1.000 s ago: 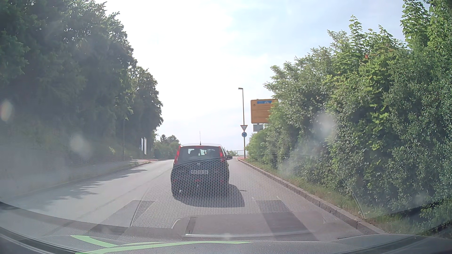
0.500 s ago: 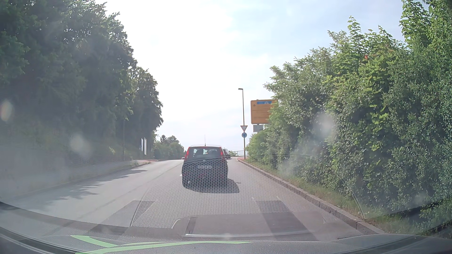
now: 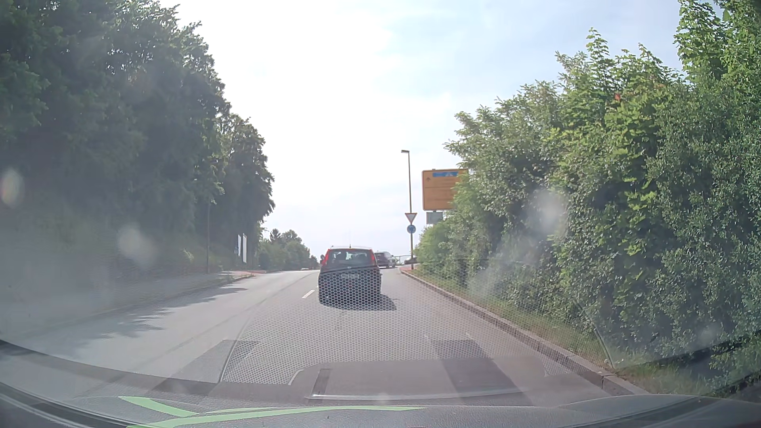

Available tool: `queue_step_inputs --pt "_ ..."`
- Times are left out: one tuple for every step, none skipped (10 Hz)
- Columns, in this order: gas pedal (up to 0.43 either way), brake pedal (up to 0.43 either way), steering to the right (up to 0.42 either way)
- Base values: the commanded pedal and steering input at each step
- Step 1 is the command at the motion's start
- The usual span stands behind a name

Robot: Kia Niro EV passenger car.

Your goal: Follow the waypoints while adhering to traffic rules and regulations

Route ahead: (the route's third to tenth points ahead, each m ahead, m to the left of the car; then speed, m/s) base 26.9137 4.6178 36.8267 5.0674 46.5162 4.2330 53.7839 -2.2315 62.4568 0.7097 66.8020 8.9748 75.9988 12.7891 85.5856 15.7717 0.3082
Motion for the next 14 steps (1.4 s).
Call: queue_step_inputs --pt "0.189 0.000 -0.013" --pt "0.197 0.000 -0.013" --pt "0.209 0.000 -0.013" --pt "0.220 0.000 -0.013" --pt "0.228 0.000 -0.013" --pt "0.240 0.000 -0.013" --pt "0.248 0.000 -0.013" --pt "0.260 0.000 -0.013" --pt "0.268 0.000 -0.013" --pt "0.287 0.000 -0.013" --pt "0.299 0.000 -0.013" --pt "0.331 0.000 -0.014" --pt "0.339 0.000 -0.016" --pt "0.339 0.000 -0.017"
